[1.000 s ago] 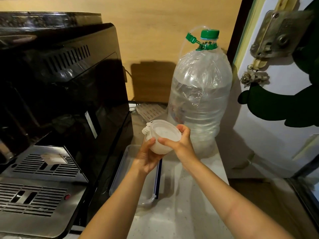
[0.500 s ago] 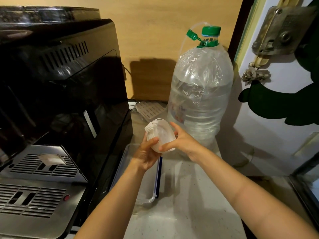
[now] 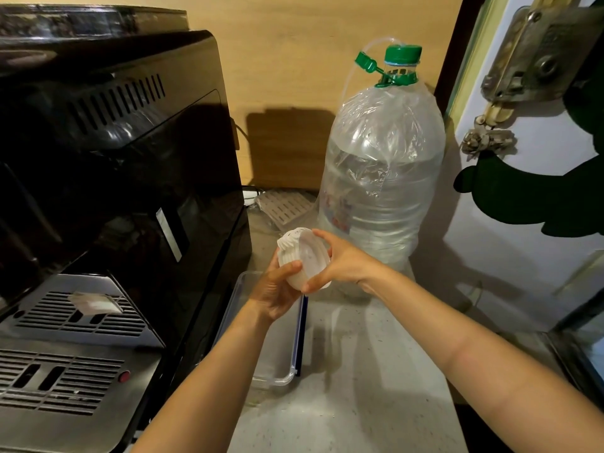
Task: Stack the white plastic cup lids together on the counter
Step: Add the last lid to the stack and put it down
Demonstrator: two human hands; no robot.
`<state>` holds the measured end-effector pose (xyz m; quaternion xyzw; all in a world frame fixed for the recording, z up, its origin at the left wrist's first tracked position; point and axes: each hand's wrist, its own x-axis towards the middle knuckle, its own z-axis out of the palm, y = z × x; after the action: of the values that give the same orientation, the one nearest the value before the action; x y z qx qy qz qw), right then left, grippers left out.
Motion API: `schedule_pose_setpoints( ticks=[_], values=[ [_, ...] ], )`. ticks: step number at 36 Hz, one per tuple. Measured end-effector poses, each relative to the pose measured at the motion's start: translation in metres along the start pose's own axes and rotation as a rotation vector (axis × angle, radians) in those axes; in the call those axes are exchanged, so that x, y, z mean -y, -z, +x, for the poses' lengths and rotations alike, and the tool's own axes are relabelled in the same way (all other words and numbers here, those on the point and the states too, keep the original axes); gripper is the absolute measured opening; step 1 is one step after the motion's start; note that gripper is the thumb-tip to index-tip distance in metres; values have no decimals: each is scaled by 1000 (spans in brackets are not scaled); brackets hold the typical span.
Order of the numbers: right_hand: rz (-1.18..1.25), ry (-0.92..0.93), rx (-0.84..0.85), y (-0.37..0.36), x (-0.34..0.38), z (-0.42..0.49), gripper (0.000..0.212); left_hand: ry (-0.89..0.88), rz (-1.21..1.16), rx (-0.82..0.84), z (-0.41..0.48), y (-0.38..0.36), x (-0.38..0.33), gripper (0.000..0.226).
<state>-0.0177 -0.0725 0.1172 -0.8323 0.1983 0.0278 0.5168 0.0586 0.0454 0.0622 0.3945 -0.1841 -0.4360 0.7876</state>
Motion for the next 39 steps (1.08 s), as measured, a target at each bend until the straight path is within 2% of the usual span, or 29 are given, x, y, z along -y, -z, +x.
schedule_pose_setpoints(
  ticks=[5,15,21,27,30,32,34,37,38,39],
  values=[
    [-40,17,-3,-4,2,4,115,11,13,-19,0,3,1,113],
    [-76,49,20,-9,5,6,112,16,147,-78,-3,11,-8,121],
    [-119,108,31,-11,9,5,102,28,229,-84,-7,14,-14,118],
    [-164,142,71,-20,9,14,97,-4,325,-111,-11,21,-18,94],
    [-130,150,145,-20,11,16,98,-43,427,-175,-14,22,-22,68],
    [-81,131,207,-17,14,18,97,-73,484,-223,-17,21,-26,61],
    [18,52,260,-14,15,21,92,-102,559,-263,-20,20,-30,72],
    [173,-57,275,-11,18,28,66,-129,691,-304,-24,21,-34,94],
    [199,-74,269,-12,19,30,64,-140,744,-307,-25,20,-35,94],
    [226,-86,264,-13,21,32,70,-150,800,-307,-27,20,-36,92]
  ],
)
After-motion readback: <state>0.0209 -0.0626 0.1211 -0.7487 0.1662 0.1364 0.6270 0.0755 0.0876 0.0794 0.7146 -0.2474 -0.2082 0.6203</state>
